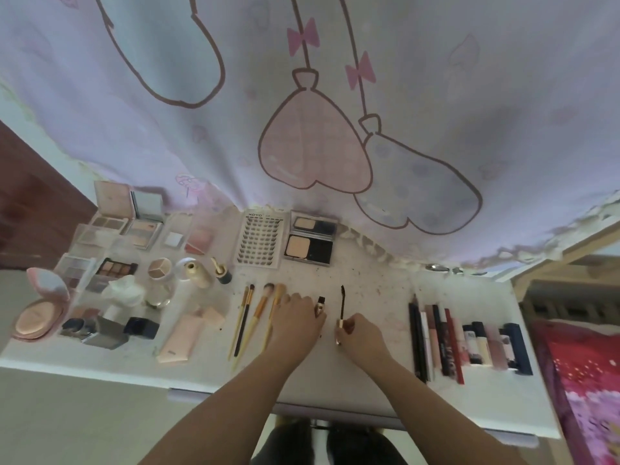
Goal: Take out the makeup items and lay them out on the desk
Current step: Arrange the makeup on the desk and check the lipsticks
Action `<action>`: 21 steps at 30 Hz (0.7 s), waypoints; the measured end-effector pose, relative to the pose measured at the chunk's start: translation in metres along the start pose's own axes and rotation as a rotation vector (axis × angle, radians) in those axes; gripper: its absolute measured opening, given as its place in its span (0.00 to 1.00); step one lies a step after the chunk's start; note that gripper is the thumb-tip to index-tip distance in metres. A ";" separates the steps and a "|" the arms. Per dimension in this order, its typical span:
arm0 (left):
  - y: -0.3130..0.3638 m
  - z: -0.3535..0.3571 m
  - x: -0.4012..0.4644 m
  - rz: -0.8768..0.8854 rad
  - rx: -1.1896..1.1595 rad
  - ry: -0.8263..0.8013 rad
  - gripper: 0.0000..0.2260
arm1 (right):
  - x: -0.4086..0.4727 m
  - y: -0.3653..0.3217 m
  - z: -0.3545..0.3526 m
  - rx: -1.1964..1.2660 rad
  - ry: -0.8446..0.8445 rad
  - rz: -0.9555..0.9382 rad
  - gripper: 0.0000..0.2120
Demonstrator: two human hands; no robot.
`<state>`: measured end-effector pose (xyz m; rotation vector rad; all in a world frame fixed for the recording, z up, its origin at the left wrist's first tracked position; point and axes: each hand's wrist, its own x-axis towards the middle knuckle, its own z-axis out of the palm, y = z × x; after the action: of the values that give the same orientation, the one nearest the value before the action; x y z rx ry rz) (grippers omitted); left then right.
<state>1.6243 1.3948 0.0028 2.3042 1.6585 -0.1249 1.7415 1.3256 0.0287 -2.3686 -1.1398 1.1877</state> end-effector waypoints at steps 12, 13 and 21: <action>-0.017 -0.002 -0.003 0.004 0.059 -0.025 0.20 | 0.003 -0.026 0.032 -0.119 -0.023 -0.037 0.11; -0.017 -0.003 -0.003 -0.001 0.048 -0.022 0.19 | 0.002 -0.025 0.030 -0.120 -0.025 -0.042 0.11; 0.044 -0.020 -0.002 0.222 0.023 0.045 0.15 | 0.014 0.011 -0.061 -0.165 0.152 -0.040 0.10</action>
<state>1.6626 1.3862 0.0301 2.5065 1.4149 -0.0438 1.7992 1.3352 0.0539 -2.4937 -1.2710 0.9155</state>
